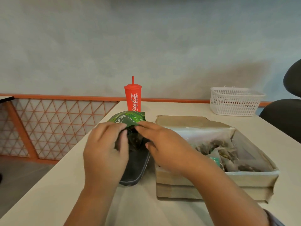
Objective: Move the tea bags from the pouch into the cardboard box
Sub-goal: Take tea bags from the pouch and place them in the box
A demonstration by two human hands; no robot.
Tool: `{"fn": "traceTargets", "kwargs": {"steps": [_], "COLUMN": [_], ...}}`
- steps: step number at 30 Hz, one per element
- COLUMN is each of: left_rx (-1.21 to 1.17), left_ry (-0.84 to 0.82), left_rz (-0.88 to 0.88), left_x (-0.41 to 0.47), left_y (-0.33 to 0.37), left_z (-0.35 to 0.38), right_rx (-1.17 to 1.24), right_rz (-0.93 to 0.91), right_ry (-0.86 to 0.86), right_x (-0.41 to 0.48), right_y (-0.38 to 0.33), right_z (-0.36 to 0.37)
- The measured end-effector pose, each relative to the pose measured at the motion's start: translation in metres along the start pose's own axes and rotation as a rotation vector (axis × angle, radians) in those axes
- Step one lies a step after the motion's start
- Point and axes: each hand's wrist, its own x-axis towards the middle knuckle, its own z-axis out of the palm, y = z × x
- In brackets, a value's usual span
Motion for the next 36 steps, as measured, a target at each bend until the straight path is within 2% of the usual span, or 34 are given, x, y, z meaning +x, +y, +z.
{"fn": "traceTargets", "kwargs": {"steps": [2, 4, 8, 12, 17, 25, 29, 33, 36], "left_rx": [-0.052, -0.081, 0.079, 0.316, 0.352, 0.369, 0.329, 0.404, 0.314], "left_ry": [-0.066, -0.202, -0.445, -0.699, -0.902, -0.950, -0.843, -0.768, -0.662], "left_rz": [0.046, 0.018, -0.225, -0.402, -0.518, -0.478, -0.394, -0.300, -0.280], "left_x": [-0.006, -0.013, -0.020, -0.015, -0.011, -0.017, -0.017, -0.010, -0.005], "left_y": [0.014, 0.023, 0.014, 0.005, -0.018, -0.041, -0.038, -0.027, -0.013], "left_z": [0.008, 0.017, 0.028, 0.027, 0.037, 0.051, 0.049, 0.042, 0.031], "right_rx": [0.031, 0.058, 0.054, 0.038, 0.039, 0.026, 0.040, 0.062, 0.076], "right_rz": [-0.009, -0.009, -0.026, -0.062, -0.097, -0.115, -0.105, -0.095, -0.083], "right_ry": [0.048, 0.086, 0.128, 0.096, 0.055, 0.029, 0.062, 0.100, 0.105], "right_x": [0.002, 0.003, 0.002, 0.000, -0.002, -0.003, -0.002, 0.000, 0.000], "right_y": [0.004, 0.007, 0.006, -0.001, -0.011, -0.013, -0.010, -0.005, -0.001], "right_z": [0.001, 0.001, -0.004, -0.004, -0.002, 0.000, 0.002, 0.001, -0.002]}}
